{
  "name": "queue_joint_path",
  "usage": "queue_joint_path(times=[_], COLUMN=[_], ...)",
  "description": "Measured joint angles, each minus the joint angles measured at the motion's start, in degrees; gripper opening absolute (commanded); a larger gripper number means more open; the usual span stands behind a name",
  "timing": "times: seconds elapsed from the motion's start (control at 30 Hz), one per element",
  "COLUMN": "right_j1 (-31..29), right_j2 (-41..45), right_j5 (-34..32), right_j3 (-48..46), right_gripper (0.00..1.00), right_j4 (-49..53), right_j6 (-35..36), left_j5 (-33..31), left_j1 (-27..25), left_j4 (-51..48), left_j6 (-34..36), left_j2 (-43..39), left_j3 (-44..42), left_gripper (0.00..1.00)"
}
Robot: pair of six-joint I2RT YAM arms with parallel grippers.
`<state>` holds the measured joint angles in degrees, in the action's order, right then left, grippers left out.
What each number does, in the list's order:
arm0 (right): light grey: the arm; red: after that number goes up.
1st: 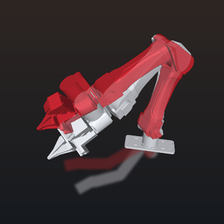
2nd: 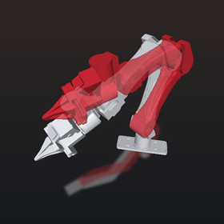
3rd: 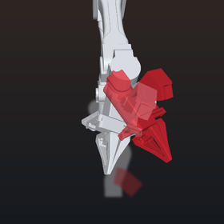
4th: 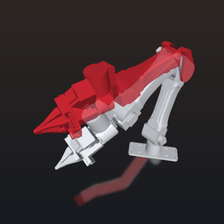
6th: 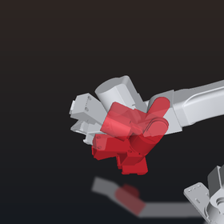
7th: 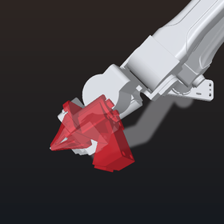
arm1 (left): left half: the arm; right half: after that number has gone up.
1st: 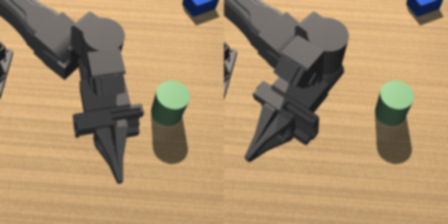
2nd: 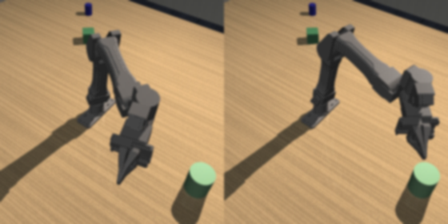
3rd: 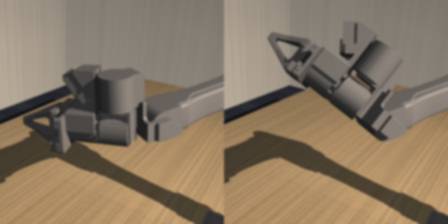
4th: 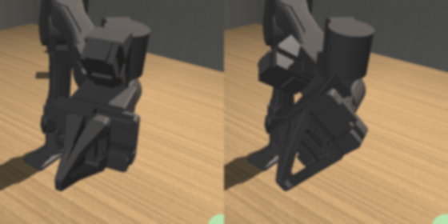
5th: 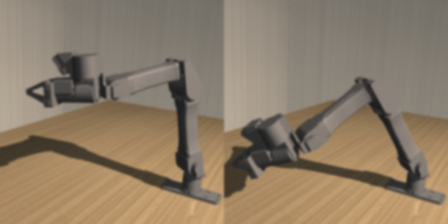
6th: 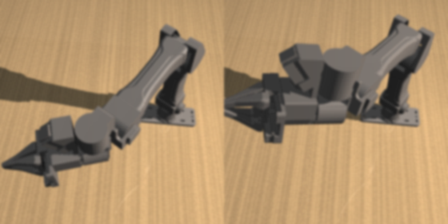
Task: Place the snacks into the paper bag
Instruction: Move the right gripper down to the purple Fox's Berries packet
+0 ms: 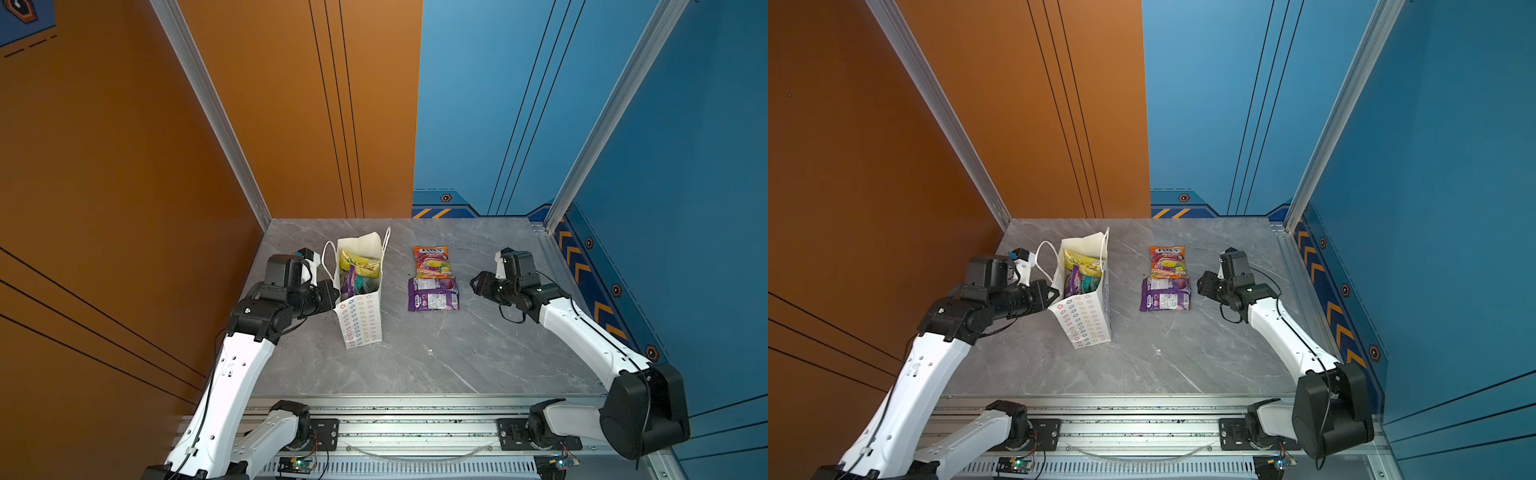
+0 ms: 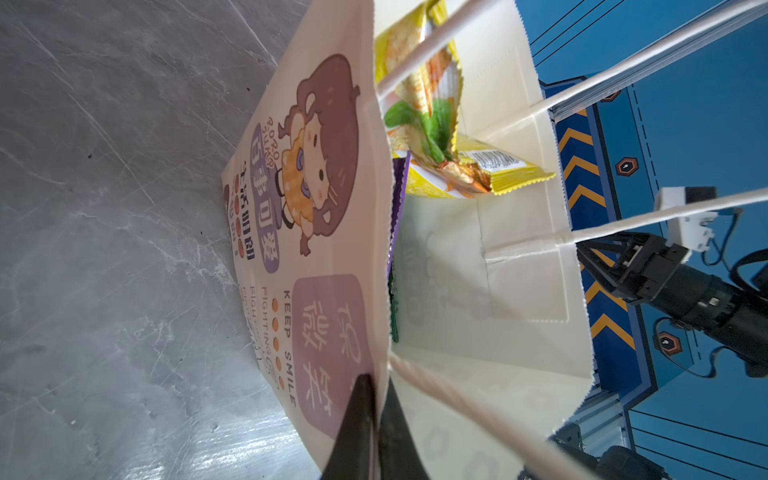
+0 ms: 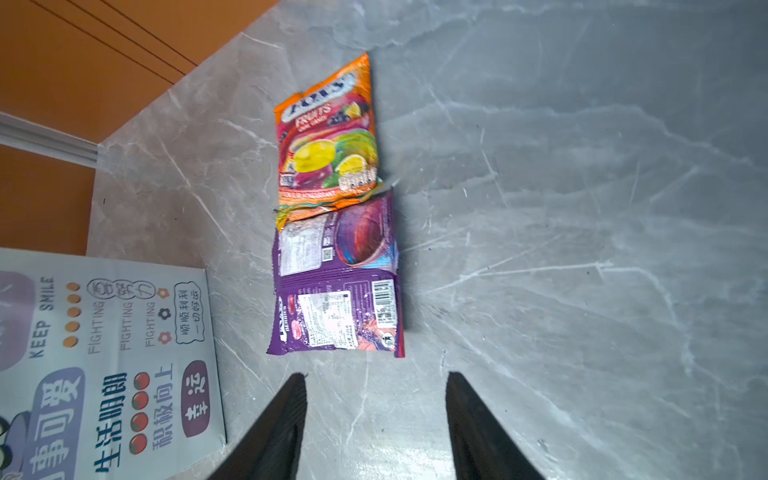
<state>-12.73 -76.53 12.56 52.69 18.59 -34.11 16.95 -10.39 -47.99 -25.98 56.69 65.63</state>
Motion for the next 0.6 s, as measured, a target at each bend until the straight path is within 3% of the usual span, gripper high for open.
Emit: queue_joint_path(times=[0.27, 0.6], right_j1=[3.0, 2.3], right_j2=[-8.7, -18.1], right_j5=[6.9, 9.1], right_j3=[-2.3, -2.3], right_gripper=[0.58, 0.58], right_j4=[-8.9, -16.3], right_j6=[-3.7, -6.5], left_j5=[0.0, 0.0], left_j1=[0.0, 0.0], left_j4=[0.0, 0.0], left_j6=[0.0, 0.0], left_j2=[0.0, 0.0], left_j3=[0.0, 0.0], left_gripper=[0.08, 0.07])
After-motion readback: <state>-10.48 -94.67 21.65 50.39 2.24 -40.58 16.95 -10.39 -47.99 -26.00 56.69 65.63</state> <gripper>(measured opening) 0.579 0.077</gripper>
